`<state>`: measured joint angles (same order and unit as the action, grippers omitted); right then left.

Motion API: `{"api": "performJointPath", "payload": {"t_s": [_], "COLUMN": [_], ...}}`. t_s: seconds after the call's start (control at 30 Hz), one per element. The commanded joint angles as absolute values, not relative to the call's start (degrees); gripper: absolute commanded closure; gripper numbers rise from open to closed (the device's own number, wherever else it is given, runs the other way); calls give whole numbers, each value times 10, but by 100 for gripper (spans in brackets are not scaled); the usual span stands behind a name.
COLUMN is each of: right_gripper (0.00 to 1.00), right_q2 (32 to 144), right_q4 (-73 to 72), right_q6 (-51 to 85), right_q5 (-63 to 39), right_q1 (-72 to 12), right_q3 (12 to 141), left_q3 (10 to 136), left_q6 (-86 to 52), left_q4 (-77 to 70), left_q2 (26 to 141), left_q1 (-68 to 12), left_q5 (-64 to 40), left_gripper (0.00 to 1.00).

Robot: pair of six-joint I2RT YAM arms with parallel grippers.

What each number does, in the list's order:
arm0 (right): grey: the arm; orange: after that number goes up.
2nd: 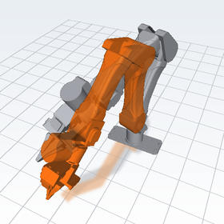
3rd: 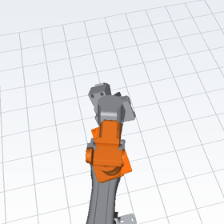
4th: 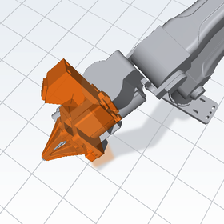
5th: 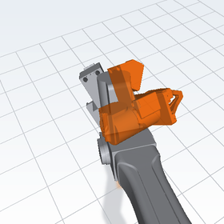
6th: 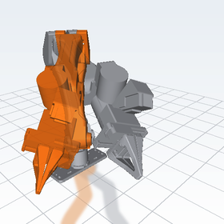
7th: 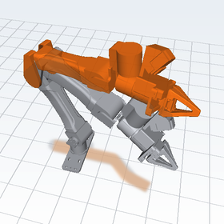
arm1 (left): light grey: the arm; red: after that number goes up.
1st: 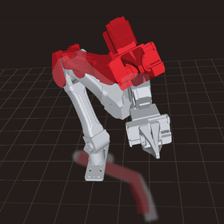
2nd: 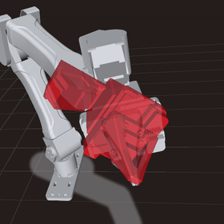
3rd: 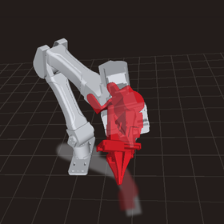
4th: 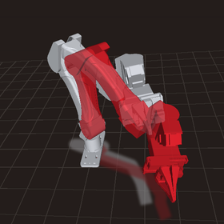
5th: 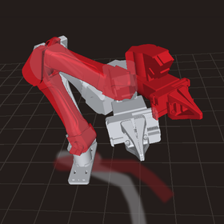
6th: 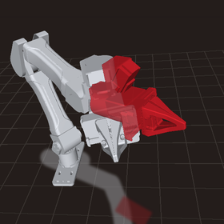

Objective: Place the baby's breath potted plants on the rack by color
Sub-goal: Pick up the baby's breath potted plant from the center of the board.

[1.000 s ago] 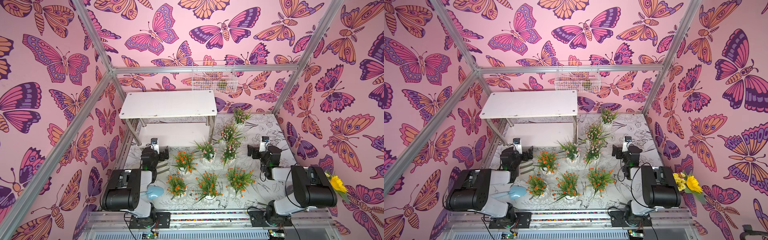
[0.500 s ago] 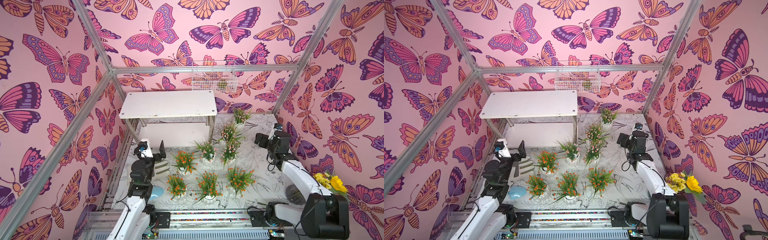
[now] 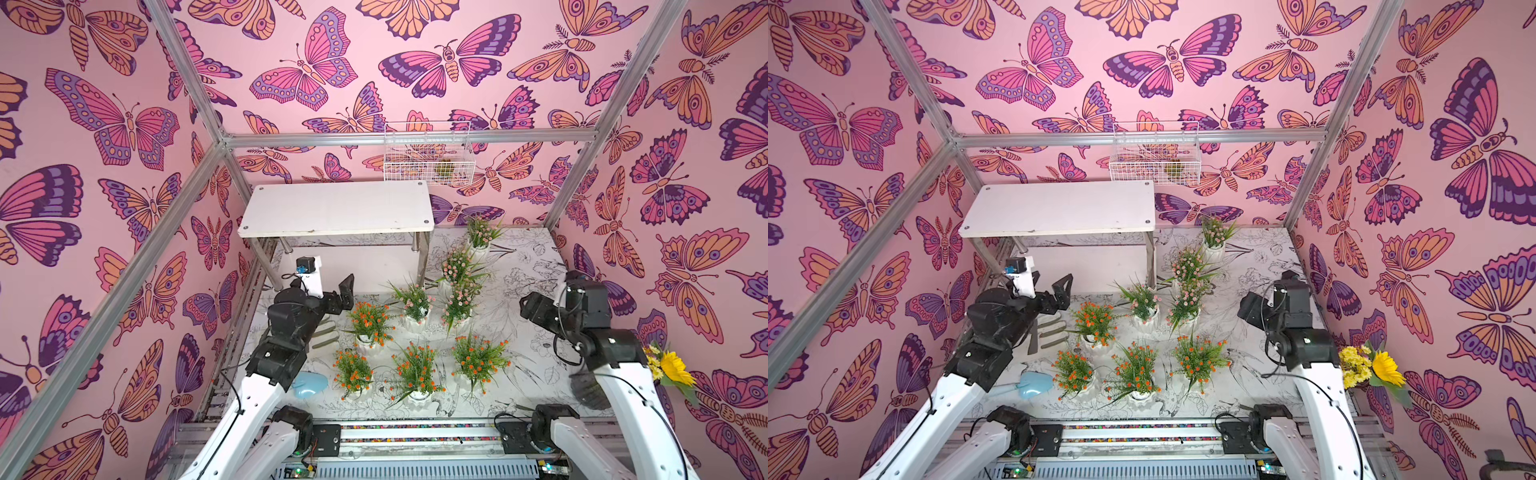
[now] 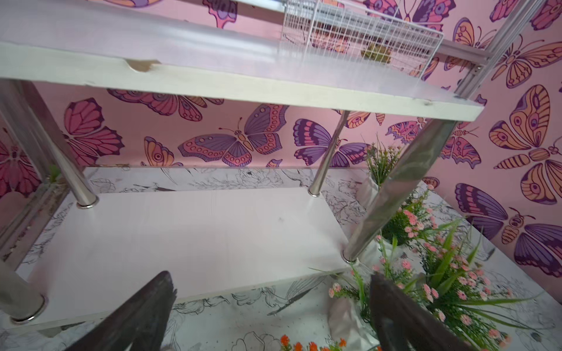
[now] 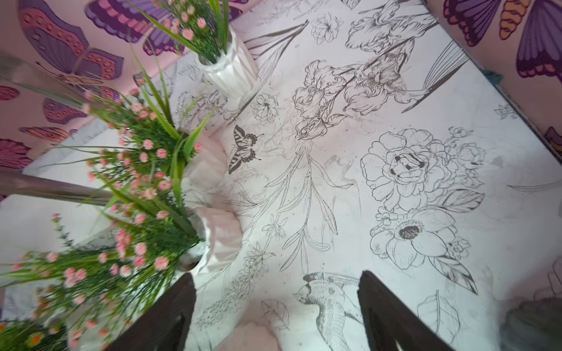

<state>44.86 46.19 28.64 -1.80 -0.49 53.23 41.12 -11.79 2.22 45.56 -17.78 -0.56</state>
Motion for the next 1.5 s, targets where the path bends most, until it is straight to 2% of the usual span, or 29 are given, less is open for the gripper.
{"api": "performJointPath", "payload": {"t_s": [0.0, 0.4, 0.63, 0.87, 1.03, 1.3, 1.47], "right_gripper": [18, 28, 32, 39, 41, 43, 49], "right_q2": [430, 323, 248, 246, 265, 362, 403], "right_q4": [591, 702, 710, 688, 647, 570, 539], "right_q6": [315, 366, 398, 394, 416, 495, 500], "right_q5": [-21, -54, -77, -101, -81, 47, 52], "right_q1": [-8, -24, -40, -64, -129, -342, -373], "right_q3": [542, 486, 407, 359, 325, 339, 344], "left_q3": [439, 501, 525, 539, 544, 548, 545], "left_q6": [-131, -128, -127, -124, -121, -120, -116], "left_q4": [65, 122, 137, 138, 138, 138, 141], "left_q2": [477, 496, 517, 535, 542, 545, 542], "left_q1": [-189, -245, -278, -305, -317, -324, -326], "left_q5": [-43, 18, 48, 59, 70, 78, 82], "left_gripper": [0, 0, 0, 0, 0, 0, 0]}}
